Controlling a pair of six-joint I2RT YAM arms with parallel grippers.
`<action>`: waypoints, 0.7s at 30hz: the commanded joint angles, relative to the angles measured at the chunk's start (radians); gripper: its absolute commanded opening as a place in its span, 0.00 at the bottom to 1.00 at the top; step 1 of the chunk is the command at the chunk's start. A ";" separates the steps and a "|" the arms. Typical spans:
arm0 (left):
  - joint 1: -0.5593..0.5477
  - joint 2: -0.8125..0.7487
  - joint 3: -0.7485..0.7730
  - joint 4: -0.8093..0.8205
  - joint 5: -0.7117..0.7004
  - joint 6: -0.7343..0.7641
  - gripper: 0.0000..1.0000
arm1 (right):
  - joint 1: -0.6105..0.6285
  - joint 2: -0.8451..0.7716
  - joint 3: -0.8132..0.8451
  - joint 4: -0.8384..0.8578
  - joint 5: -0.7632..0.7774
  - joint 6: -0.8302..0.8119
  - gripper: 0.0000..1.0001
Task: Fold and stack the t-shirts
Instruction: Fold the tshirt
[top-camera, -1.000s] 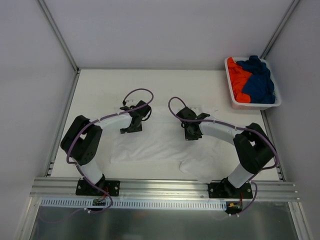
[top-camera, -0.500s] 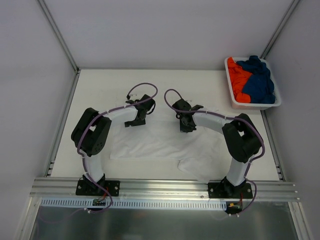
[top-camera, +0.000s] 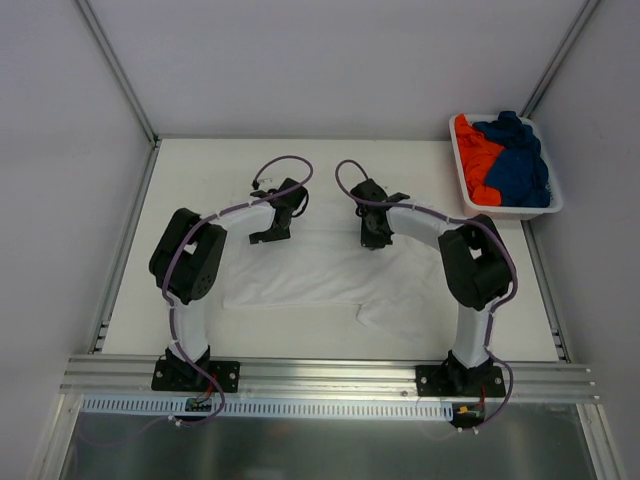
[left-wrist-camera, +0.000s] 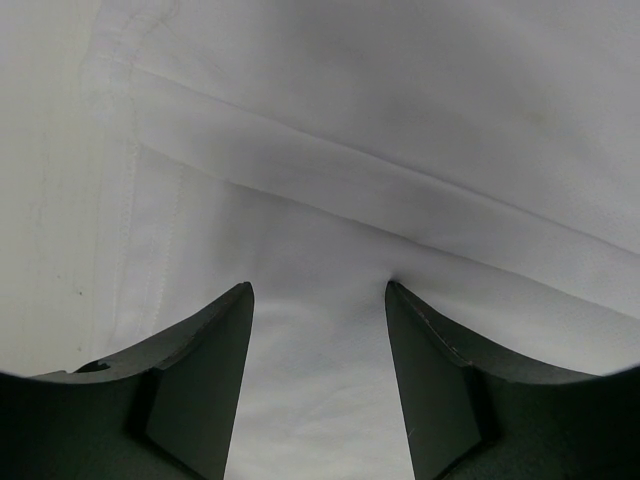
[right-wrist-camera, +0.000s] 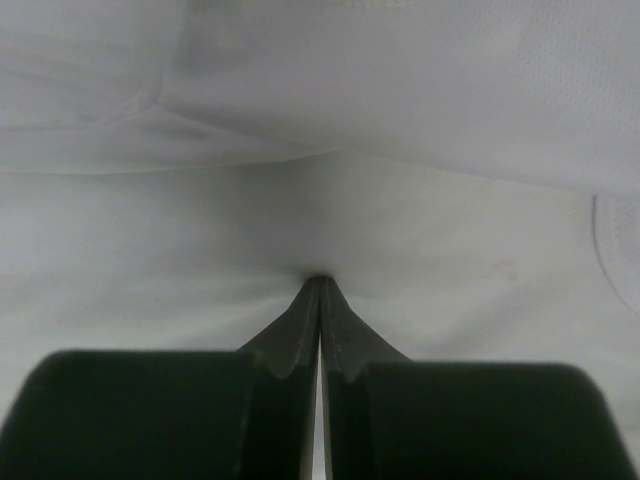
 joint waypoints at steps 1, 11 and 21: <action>0.029 0.068 0.027 -0.033 0.047 0.039 0.56 | -0.033 0.068 0.072 -0.033 -0.051 -0.028 0.01; 0.084 0.140 0.160 -0.031 0.052 0.083 0.56 | -0.091 0.184 0.267 -0.083 -0.071 -0.087 0.01; 0.000 -0.381 -0.016 -0.036 -0.163 0.048 0.99 | -0.015 -0.264 0.103 -0.092 0.077 -0.163 0.45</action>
